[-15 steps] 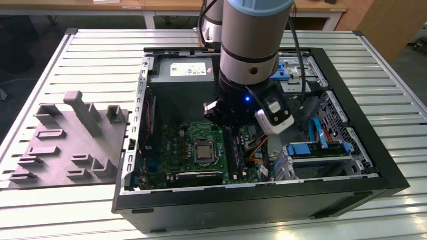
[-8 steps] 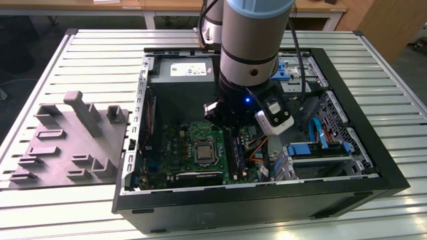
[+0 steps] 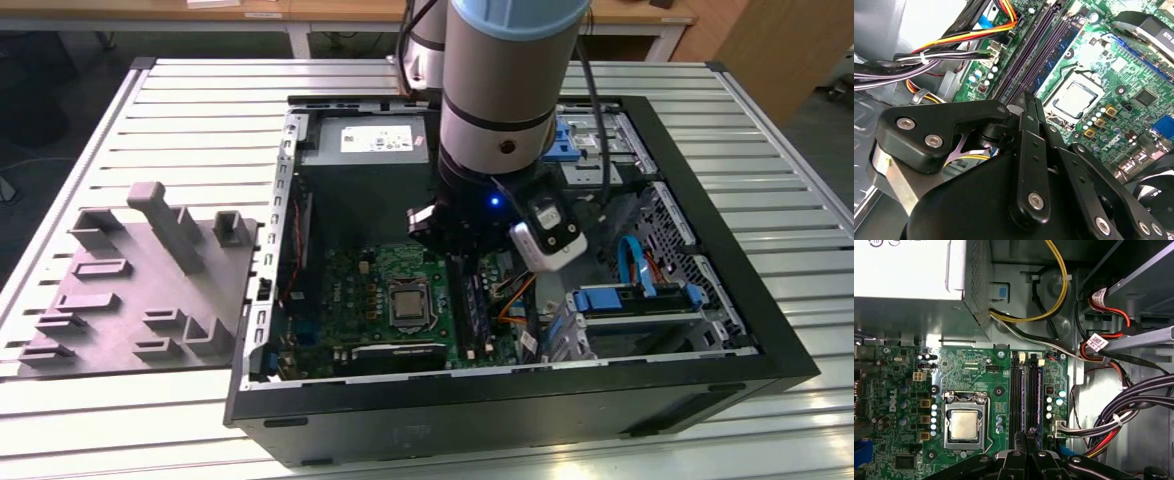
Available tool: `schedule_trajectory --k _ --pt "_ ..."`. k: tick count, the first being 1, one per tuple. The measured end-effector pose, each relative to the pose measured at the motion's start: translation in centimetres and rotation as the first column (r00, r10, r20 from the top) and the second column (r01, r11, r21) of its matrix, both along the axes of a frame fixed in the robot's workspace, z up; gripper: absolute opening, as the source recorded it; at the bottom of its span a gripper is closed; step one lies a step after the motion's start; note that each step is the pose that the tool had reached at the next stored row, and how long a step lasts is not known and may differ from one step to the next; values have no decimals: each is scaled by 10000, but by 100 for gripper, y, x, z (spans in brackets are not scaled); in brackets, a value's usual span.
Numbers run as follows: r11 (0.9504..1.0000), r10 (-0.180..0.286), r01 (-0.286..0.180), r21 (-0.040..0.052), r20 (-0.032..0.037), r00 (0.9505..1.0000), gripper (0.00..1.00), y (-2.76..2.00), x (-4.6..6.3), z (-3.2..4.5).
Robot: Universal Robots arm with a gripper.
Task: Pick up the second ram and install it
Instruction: 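Insert the second ram into the second slot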
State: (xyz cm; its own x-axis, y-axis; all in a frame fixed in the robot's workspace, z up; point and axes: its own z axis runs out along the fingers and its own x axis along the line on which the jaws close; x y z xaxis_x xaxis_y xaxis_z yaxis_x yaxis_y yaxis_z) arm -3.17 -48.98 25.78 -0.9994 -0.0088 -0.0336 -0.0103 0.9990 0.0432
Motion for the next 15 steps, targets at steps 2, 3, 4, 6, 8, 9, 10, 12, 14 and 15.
schedule_trajectory --k 2,3,4,6,8,9,10,12,14,15 --pt "10000 0 0 5 5 10000 11 0 0 -12" --pt "10000 0 0 4 5 10000 11 -1 0 -16" --pt "10000 0 0 2 5 10000 11 -1 0 -16" --pt "10000 0 0 3 5 10000 11 0 0 -17" --pt "10000 0 0 9 8 10000 11 0 0 -28" --pt "10000 0 0 6 8 10000 11 0 0 -33" --pt "10000 0 0 5 9 10000 11 -1 0 -41" --pt "10000 0 0 7 16 10000 11 -1 0 -60" --pt "10000 0 0 13 25 10000 11 -1 -2 -78" --pt "10000 1 -1 15 28 10000 11 -2 -2 -85"
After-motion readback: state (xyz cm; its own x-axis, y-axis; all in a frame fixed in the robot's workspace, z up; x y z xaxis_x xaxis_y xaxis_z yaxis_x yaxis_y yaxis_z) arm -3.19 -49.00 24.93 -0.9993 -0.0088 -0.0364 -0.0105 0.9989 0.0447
